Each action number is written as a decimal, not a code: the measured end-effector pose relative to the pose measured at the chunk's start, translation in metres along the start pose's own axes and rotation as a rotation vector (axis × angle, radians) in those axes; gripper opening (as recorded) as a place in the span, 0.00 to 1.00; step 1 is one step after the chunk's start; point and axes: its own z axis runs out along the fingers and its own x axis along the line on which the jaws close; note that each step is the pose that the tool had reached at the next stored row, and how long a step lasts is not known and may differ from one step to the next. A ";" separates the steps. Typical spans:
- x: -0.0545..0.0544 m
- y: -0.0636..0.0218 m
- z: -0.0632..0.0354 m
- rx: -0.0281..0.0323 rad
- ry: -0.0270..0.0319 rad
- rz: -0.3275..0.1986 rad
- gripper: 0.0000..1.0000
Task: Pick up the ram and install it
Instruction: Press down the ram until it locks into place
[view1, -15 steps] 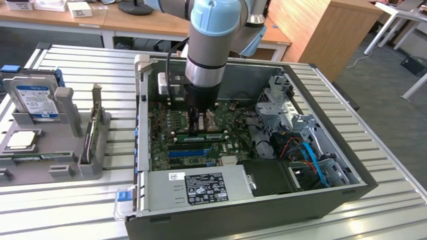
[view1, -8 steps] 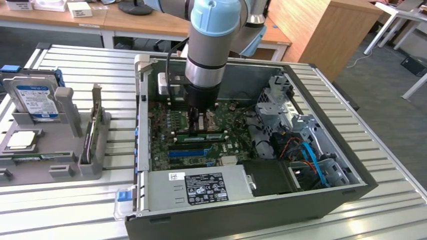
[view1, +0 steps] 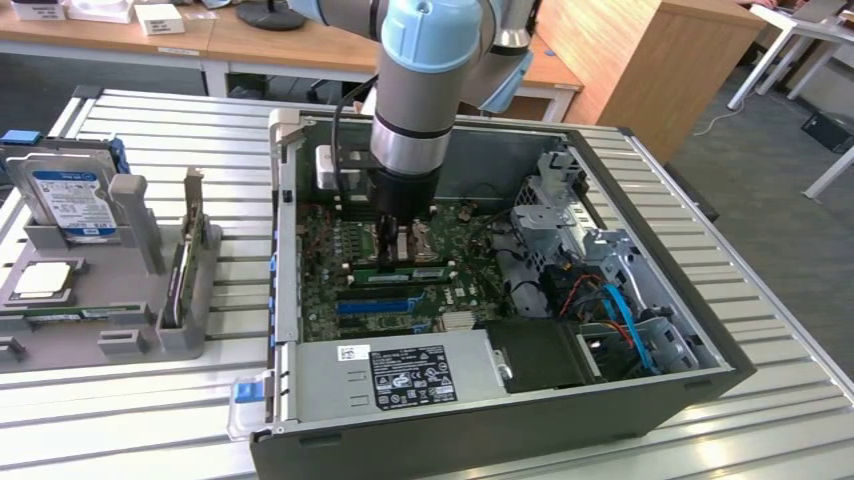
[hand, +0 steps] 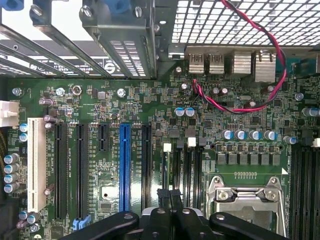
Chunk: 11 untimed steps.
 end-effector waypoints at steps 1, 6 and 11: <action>0.000 -0.0002 -0.0017 0.0005 -0.0007 0.000 0.11; 0.000 -0.0001 -0.0238 -0.0019 0.0019 0.000 0.11; 0.000 -0.0003 -0.0364 -0.0019 0.0024 0.000 0.11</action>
